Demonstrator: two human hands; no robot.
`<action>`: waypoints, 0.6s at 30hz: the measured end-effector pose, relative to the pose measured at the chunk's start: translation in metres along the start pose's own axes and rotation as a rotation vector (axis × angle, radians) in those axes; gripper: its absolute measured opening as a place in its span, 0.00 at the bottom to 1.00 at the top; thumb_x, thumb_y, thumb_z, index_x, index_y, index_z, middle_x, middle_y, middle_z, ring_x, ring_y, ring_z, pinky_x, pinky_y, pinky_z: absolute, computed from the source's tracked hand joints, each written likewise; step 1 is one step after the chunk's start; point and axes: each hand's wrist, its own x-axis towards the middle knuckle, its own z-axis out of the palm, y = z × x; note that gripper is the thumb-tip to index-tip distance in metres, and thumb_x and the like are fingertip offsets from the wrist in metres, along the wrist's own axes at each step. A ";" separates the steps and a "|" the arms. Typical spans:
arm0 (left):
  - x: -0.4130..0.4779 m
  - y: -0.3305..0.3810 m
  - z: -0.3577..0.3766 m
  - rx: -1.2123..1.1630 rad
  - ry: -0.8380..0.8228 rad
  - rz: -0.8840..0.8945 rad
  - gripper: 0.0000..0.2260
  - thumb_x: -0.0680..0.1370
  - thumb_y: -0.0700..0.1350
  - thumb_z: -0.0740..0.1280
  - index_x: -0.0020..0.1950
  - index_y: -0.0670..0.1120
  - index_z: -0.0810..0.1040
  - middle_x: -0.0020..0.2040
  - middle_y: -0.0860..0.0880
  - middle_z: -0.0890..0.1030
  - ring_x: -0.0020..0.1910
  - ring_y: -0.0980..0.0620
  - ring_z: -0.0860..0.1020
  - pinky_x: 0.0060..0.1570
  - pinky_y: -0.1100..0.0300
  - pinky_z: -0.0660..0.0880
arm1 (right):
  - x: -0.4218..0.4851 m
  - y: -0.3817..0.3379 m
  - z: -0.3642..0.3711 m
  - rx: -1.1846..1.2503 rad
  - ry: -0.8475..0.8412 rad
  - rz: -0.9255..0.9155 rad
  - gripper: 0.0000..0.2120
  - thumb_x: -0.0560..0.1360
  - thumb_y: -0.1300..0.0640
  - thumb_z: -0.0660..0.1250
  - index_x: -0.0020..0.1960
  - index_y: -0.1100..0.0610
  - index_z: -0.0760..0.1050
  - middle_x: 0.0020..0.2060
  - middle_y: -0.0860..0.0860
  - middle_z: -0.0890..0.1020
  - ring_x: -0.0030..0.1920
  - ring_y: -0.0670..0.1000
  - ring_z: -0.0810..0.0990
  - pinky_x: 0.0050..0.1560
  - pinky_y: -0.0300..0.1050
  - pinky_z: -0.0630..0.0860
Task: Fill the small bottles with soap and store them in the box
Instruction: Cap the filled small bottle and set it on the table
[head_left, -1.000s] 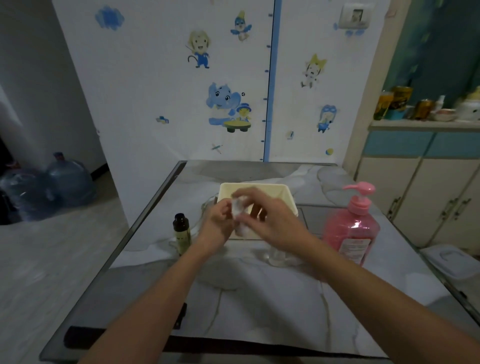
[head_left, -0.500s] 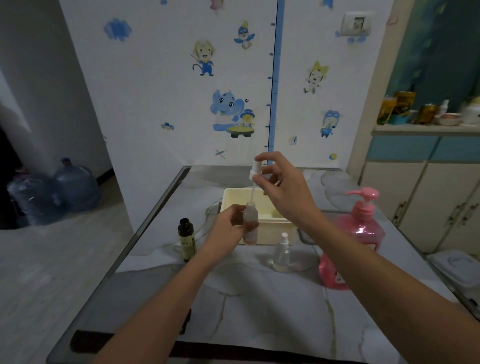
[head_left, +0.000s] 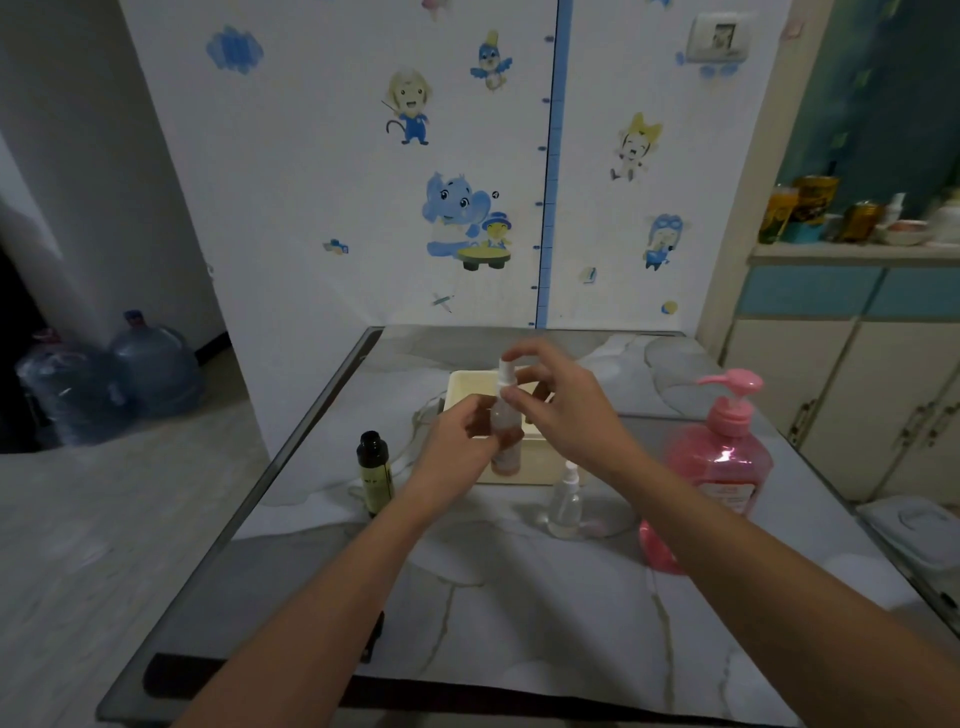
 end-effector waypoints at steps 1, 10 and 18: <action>0.000 0.000 0.000 0.003 0.000 0.004 0.14 0.72 0.37 0.74 0.56 0.42 0.78 0.49 0.46 0.84 0.50 0.50 0.82 0.50 0.58 0.80 | 0.000 0.000 0.000 -0.008 -0.012 -0.001 0.14 0.74 0.53 0.70 0.55 0.40 0.70 0.46 0.44 0.82 0.35 0.46 0.80 0.40 0.46 0.81; 0.001 -0.004 0.002 -0.007 -0.025 -0.019 0.12 0.72 0.38 0.73 0.54 0.45 0.79 0.49 0.47 0.84 0.49 0.52 0.82 0.49 0.59 0.80 | 0.004 0.001 -0.004 -0.080 -0.079 0.055 0.16 0.73 0.52 0.72 0.57 0.42 0.70 0.45 0.39 0.77 0.40 0.40 0.77 0.36 0.27 0.72; -0.004 -0.010 0.003 0.033 -0.063 0.006 0.11 0.72 0.39 0.74 0.51 0.49 0.80 0.44 0.53 0.84 0.46 0.56 0.82 0.44 0.65 0.78 | 0.015 0.004 -0.009 -0.221 -0.186 0.202 0.19 0.65 0.39 0.75 0.45 0.49 0.71 0.39 0.43 0.76 0.38 0.43 0.75 0.34 0.36 0.67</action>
